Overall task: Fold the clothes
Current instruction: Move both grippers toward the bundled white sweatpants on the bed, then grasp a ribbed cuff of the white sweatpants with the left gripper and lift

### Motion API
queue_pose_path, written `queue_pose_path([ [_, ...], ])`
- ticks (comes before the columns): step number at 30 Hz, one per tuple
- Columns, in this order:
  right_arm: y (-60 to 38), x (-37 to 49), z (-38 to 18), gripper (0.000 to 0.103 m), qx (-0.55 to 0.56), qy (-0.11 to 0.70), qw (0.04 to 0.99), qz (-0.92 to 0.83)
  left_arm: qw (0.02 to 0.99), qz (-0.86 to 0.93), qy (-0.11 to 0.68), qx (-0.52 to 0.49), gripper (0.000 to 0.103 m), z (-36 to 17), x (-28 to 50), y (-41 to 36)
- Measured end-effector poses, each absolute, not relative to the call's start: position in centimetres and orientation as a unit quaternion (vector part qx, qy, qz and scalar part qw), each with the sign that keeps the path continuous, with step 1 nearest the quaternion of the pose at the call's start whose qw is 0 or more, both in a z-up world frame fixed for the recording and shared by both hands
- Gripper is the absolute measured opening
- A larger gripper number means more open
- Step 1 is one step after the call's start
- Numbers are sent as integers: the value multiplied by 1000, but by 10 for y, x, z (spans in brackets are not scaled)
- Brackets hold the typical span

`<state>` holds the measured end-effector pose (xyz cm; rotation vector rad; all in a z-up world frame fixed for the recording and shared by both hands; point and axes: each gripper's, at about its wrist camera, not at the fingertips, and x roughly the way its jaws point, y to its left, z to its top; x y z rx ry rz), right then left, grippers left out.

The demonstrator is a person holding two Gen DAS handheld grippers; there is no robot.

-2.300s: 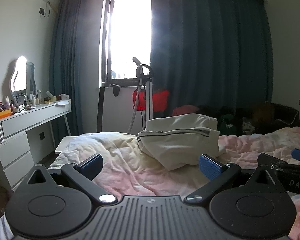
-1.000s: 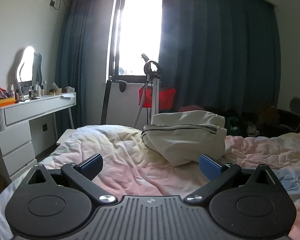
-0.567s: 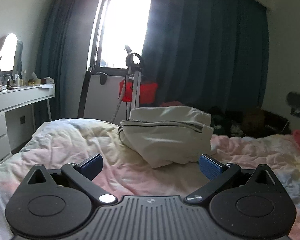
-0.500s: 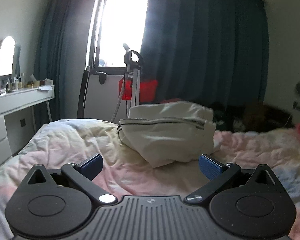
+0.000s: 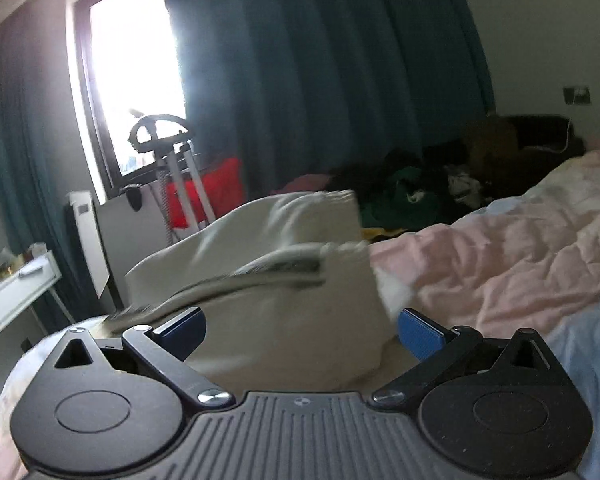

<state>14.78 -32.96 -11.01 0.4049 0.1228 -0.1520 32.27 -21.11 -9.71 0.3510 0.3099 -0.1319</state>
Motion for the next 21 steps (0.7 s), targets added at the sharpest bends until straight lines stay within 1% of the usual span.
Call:
queue_pose_path([
  [5, -327, 171, -135, 87, 208, 92, 970, -85, 959, -40, 165, 227, 102, -122, 378, -250],
  [6, -325, 172, -139, 87, 210, 95, 969, -85, 957, -24, 167, 237, 94, -128, 391, -254],
  [7, -324, 175, -143, 87, 211, 99, 969, -85, 960, -13, 164, 224, 87, -128, 399, -251],
  [8, -325, 179, -146, 87, 211, 102, 968, -84, 965, -4, 161, 209, 72, -127, 407, -247],
  [9, -326, 183, -148, 87, 212, 106, 968, -84, 971, -14, 156, 181, 61, -123, 409, -240],
  [10, -327, 185, -151, 87, 215, 108, 967, -85, 977, -26, 151, 151, 55, -119, 411, -233],
  [11, -328, 188, -153, 87, 218, 111, 966, -86, 978, -37, 151, 139, 34, -115, 411, -228],
  [12, -329, 190, -156, 87, 221, 116, 965, -85, 978, -43, 152, 134, 29, -110, 408, -225],
  [18, -329, 190, -154, 87, 223, 110, 966, -75, 989, -85, 110, 57, 15, -53, 343, -167],
  [21, -329, 185, -149, 87, 217, 100, 969, -68, 991, -96, 82, 36, 12, -21, 292, -125],
])
